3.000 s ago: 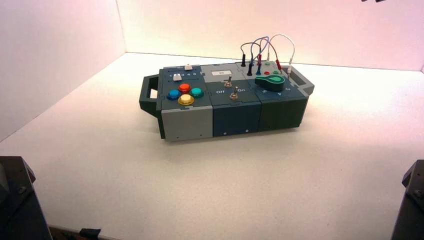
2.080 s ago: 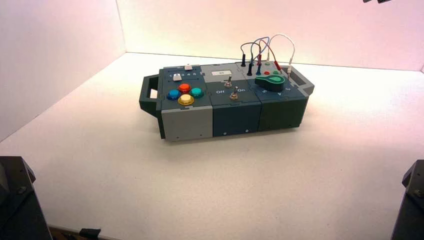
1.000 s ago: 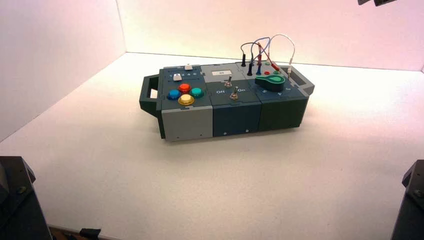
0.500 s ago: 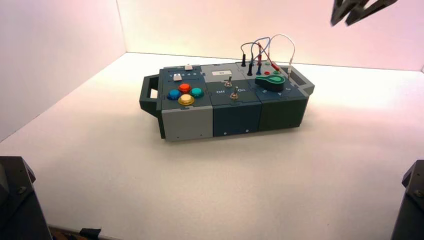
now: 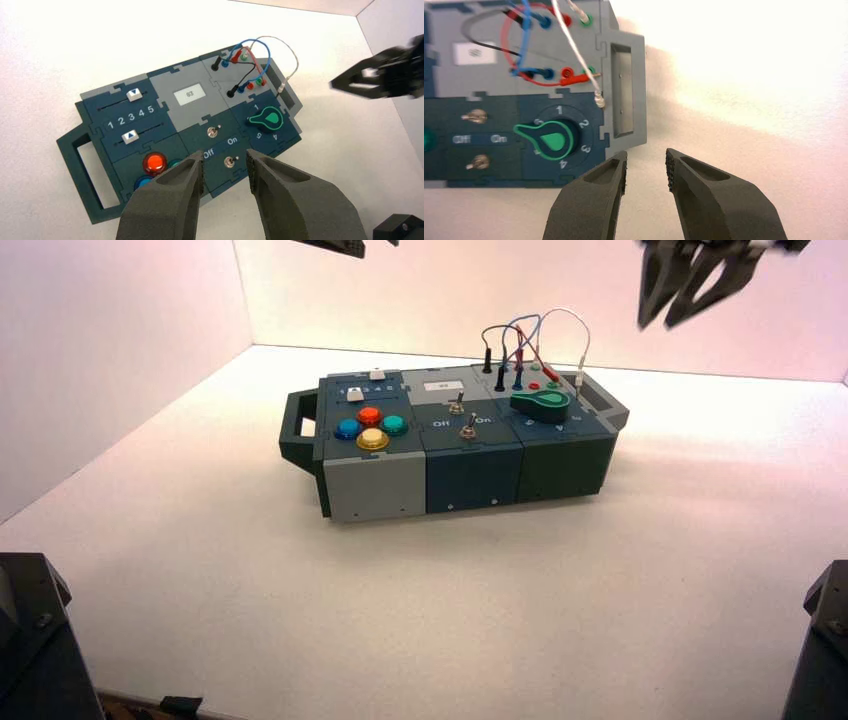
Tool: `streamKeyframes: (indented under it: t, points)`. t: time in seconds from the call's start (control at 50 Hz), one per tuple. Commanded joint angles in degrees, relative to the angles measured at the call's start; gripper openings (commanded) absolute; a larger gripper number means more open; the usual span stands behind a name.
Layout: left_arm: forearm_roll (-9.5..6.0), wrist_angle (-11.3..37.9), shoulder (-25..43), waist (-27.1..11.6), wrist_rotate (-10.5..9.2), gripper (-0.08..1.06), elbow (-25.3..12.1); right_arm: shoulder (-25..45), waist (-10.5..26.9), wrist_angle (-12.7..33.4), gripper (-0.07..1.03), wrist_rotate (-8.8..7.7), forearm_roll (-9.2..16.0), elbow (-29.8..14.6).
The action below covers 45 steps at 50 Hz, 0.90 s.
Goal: Flip the top switch off with the left gripper.
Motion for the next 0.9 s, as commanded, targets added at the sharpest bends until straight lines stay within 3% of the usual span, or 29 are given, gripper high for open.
streamKeyframes:
  t: [0.02,0.3,0.9]
  points:
    - [-0.09,-0.53,-0.44,-0.44,-0.09,0.47,-2.02,3.25,-0.35,-2.02,0.43,-0.18,0.00,-2.29]
    - [-0.09,-0.44,-0.62,-0.44,-0.09,0.47,-2.02,10.99,-0.18,-3.78,0.43,-0.53,0.00,-5.01]
    - [-0.18,-0.18,0.70,-0.44,-0.09,0.47,-2.55,18.81,0.70,-4.04,0.43,-0.97,0.35,-8.44]
